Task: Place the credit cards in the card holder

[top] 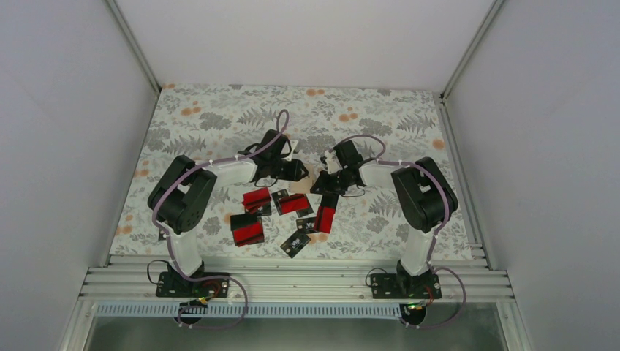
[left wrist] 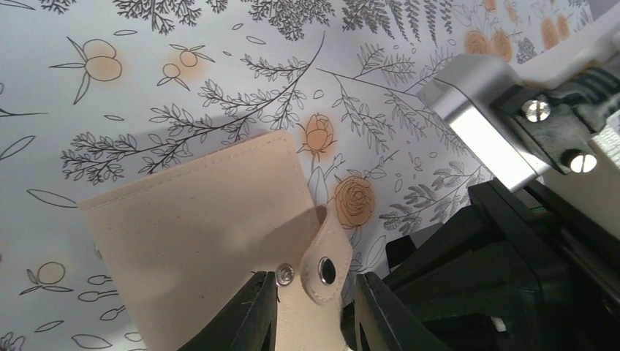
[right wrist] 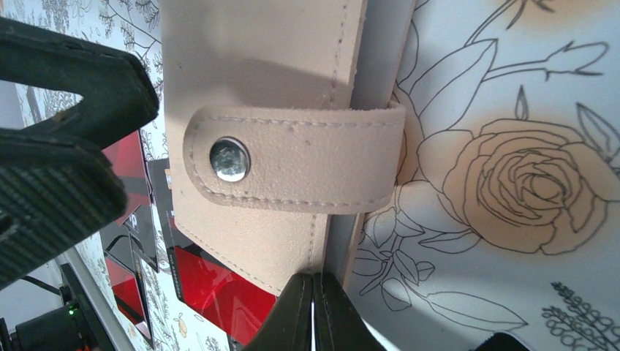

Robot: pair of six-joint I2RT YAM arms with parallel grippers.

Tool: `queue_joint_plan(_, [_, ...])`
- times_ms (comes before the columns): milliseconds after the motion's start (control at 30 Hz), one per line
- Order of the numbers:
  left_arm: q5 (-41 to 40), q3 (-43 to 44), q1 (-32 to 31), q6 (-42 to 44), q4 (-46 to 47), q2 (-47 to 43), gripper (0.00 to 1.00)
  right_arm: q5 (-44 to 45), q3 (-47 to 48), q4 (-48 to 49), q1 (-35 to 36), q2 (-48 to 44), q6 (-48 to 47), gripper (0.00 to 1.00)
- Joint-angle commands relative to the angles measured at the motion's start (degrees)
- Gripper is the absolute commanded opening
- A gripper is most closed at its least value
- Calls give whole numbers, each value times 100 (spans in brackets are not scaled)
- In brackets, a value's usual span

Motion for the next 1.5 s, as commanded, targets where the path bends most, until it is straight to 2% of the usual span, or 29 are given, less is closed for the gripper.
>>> queue_joint_plan(0, [194,108,-62,-81,158,133,27,270,-71,-153,-35,161,-102,4])
queue_joint_plan(367, [165,179,-100,-91,53,284,23,263,-67,-157,-37,166,-109,4])
queue_joint_plan(867, [81,232,-125,-68,19,322,3,261,-76,-182,-39,169,-131,4])
queue_joint_plan(1467, [-345,549,-129,27,-608,509,2,244,26,-256,-35,235,-161,4])
